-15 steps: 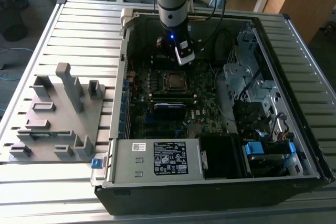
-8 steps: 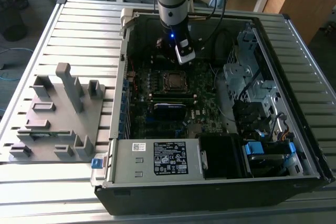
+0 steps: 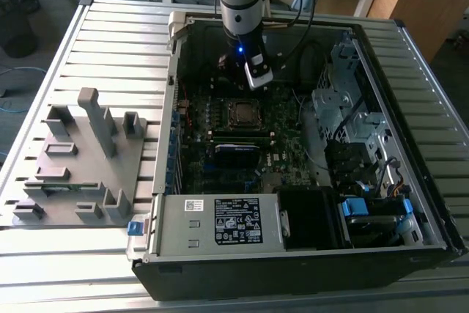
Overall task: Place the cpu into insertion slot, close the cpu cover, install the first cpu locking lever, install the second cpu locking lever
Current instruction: 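Install the first cpu locking lever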
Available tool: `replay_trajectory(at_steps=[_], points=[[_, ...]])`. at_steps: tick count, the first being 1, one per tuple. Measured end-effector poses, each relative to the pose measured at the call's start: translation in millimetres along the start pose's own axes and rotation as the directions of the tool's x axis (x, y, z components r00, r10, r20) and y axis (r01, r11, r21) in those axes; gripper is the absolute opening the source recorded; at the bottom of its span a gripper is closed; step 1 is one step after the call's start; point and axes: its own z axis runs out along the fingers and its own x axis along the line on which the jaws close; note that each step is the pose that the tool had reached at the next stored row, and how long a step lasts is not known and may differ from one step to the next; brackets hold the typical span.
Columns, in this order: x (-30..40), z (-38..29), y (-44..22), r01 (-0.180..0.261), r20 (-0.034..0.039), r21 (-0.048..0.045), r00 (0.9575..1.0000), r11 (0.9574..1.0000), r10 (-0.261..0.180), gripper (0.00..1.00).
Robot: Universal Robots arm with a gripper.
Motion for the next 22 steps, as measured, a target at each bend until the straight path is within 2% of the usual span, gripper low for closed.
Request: replay_trajectory(at_steps=[3,6,10,11,12,13,14,18,22], points=[[0.0,0.0,0.0,0.006,0.0041,0.0358,1.0000,0.9993,-0.006,0.10],[0.0,0.0,0.0,0.010,0.0065,0.0646,0.9999,0.9979,-0.011,0.10],[0.0,0.0,0.0,0.011,0.0043,0.0672,0.9999,0.9977,-0.011,0.10],[-0.1,0.2,0.0,0.010,-0.0009,0.0682,0.9999,0.9976,-0.010,0.10],[-0.1,0.4,0.0,0.010,-0.0132,0.0710,0.9999,0.9974,-0.009,0.10],[-0.1,0.6,0.0,0.009,-0.0304,0.0747,0.9995,0.9972,-0.007,0.10],[-0.2,0.8,0.0,0.009,-0.0419,0.0774,0.9991,0.9970,-0.006,0.10],[-0.2,0.7,0.0,0.009,-0.0480,0.0788,0.9988,0.9969,-0.005,0.10],[-0.5,-1.0,0.2,0.009,-0.0486,0.0789,0.9988,0.9968,-0.005,0.10]])
